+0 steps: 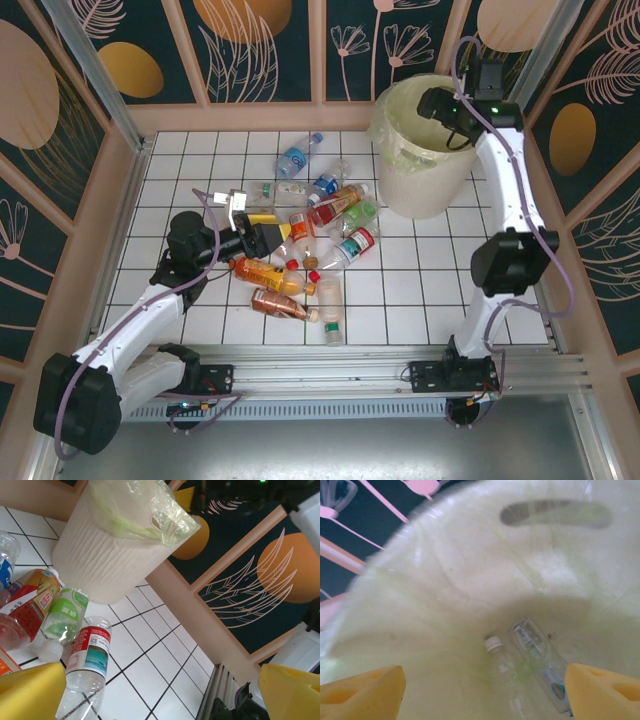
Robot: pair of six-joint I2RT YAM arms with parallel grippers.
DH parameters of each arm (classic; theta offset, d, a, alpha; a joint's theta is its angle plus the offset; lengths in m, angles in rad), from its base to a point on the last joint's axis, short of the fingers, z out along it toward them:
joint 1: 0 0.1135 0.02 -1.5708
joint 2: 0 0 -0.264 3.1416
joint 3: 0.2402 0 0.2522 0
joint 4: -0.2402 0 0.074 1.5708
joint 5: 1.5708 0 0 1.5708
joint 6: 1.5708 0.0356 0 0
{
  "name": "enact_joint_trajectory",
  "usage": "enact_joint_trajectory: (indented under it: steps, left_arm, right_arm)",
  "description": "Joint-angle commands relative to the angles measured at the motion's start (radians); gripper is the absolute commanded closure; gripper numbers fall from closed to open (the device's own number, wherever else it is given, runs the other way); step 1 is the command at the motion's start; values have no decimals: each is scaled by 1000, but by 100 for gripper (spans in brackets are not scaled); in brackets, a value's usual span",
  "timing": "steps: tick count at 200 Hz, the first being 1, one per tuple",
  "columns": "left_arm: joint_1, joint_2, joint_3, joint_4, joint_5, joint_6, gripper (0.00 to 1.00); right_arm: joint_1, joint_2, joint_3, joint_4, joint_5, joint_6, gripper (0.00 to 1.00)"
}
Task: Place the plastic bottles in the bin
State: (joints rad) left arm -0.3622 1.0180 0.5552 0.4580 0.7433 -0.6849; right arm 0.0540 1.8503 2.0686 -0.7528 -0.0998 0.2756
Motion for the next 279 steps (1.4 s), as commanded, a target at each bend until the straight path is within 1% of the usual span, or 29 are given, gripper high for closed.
enact_joint_trajectory:
  steps: [1,29,68,114,136,159,181,185,203,221,240,279]
  left_arm:
    - [-9,-16,15,-14,-5,30,1]
    - [-11,-21,19,-29,-5,40,1]
    - [-11,-16,47,-72,7,88,1]
    - [-11,-16,52,-64,81,108,1]
    - [-11,-16,49,-32,131,89,1]
    - [-11,-27,52,-39,128,75,1]
    - [-16,-38,69,-68,126,53,1]
    - [-18,-40,78,-80,119,51,1]
    - [-37,-45,117,-174,87,64,1]
    - [-57,-49,157,-266,61,83,1]
    - [-69,-69,178,-320,52,105,1]
    - [-69,-111,174,-357,35,152,1]
  right_arm:
    - [21,-114,-92,74,-20,20,16]
    - [74,-261,-215,109,19,22,18]
    - [228,-492,-438,136,128,57,18]
    - [371,-753,-747,158,154,220,17]
    - [426,-835,-885,143,162,318,16]
    - [474,-894,-1039,177,146,409,14]
    - [488,-897,-1173,259,119,479,13]
    - [508,-895,-1193,278,119,490,12]
    - [538,-875,-1271,368,119,539,10]
    - [545,-835,-1332,445,121,586,8]
    - [556,-778,-1363,504,135,616,6]
    - [578,-653,-1381,587,166,673,4]
